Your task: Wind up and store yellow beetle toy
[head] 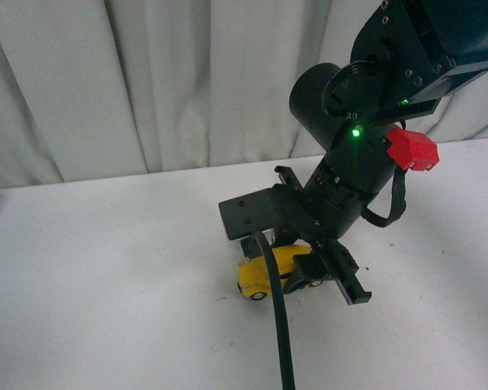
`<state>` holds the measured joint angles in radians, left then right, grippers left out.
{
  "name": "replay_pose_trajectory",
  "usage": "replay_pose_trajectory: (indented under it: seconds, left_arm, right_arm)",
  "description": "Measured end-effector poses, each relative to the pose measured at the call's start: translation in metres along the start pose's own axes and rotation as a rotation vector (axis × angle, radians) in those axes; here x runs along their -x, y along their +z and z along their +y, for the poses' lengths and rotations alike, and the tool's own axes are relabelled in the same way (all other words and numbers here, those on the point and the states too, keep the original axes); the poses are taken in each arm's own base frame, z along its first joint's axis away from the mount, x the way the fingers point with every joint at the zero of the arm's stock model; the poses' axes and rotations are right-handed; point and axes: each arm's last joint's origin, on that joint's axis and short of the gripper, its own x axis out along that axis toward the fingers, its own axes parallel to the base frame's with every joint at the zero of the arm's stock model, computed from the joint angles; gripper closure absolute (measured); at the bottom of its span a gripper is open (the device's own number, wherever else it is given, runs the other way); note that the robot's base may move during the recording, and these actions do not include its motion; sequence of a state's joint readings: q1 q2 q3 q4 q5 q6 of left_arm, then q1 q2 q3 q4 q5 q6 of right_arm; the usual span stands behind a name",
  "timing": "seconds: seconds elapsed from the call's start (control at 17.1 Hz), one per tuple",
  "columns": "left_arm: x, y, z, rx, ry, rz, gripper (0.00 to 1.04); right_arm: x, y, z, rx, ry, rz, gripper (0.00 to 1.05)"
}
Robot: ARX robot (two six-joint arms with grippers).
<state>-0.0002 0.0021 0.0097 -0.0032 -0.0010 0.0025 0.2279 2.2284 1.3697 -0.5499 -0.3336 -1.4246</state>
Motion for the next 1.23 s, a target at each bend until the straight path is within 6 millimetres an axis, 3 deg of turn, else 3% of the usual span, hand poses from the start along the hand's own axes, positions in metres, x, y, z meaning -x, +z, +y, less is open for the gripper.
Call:
replay_pose_trajectory:
  seconds: [1.23]
  left_arm:
    - [0.000,0.000,0.000,0.000,0.000,0.000,0.07]
  right_arm:
    - [0.030,-0.093,0.066,-0.109,-0.043,-0.052,0.63]
